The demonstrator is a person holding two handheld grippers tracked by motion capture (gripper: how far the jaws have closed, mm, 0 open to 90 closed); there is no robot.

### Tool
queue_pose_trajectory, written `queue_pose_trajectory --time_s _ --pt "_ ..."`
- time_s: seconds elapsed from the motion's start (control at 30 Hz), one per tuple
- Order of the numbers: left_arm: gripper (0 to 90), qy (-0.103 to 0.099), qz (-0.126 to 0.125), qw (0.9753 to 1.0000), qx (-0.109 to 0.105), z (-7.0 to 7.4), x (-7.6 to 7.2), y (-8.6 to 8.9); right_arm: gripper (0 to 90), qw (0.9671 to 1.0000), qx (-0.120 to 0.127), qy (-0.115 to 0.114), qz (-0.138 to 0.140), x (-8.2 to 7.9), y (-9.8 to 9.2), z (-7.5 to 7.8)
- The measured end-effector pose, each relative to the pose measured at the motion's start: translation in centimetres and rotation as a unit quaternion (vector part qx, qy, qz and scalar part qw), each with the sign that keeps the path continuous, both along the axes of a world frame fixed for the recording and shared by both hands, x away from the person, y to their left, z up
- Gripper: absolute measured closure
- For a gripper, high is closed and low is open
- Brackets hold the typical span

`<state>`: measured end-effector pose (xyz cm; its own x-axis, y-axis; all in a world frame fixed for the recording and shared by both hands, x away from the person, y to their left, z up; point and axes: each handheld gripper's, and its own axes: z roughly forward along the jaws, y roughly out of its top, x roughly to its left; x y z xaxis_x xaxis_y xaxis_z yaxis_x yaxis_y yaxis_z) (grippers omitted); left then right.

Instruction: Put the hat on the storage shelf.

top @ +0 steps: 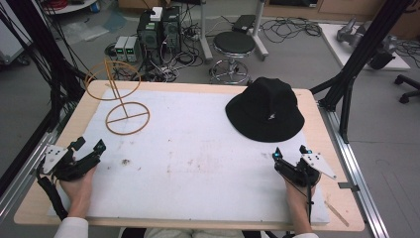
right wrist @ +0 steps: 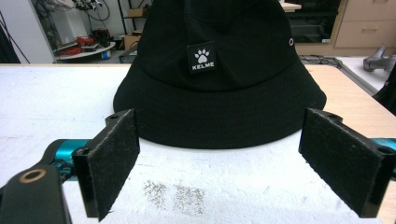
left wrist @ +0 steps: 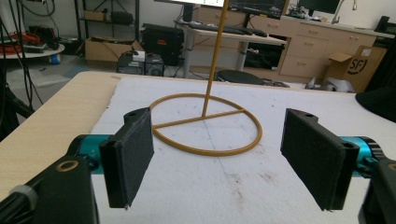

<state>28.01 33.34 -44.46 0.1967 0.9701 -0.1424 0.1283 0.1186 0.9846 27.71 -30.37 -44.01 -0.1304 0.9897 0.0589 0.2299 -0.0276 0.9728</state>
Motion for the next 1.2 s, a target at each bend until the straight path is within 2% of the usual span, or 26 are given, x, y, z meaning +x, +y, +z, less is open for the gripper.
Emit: queue_pose_trajectory --time_s 0.63,1.2 --pt "25.7 0.002 0.000 1.0000 -0.003 -0.04 0.08 0.04 11.6 1.0000 0.000 0.004 0.001 -0.03 -0.11 -0.09" --pt "25.9 0.001 0.003 0.9999 -0.012 -0.10 0.23 0.17 11.7 0.9999 0.010 0.004 -0.003 -0.31 -0.45 -0.04"
